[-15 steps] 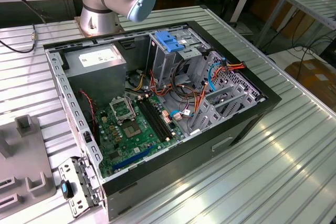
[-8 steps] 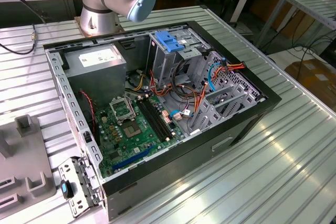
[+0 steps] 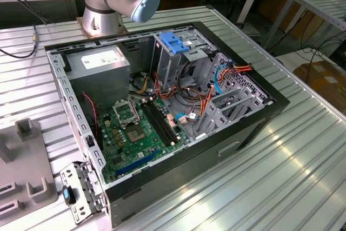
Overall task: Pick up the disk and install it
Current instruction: 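Pick up the disk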
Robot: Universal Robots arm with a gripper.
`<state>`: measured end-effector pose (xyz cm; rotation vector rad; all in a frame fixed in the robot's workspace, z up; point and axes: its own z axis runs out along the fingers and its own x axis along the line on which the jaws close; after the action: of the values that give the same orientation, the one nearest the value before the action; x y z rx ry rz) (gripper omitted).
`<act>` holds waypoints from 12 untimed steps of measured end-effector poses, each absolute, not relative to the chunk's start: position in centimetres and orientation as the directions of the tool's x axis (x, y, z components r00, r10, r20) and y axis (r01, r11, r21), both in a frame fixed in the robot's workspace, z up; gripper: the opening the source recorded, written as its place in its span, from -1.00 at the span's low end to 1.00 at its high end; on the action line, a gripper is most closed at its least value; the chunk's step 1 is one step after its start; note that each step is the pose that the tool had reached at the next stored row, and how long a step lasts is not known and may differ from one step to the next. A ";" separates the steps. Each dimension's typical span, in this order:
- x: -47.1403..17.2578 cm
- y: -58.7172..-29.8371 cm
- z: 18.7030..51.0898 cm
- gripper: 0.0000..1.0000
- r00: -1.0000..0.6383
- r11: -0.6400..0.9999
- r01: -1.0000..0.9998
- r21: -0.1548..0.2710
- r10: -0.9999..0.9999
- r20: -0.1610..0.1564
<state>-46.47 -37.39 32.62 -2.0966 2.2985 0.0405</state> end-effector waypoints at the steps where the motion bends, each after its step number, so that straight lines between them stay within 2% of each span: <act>1: -46.5 -37.4 32.4 0.08 -0.092 0.092 -0.996 0.000 -0.995 -0.040; 12: -46.6 -37.4 30.2 0.08 -0.092 0.092 -0.996 0.014 -0.995 -0.038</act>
<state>-46.62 -37.37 30.21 -2.1038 2.3072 0.0567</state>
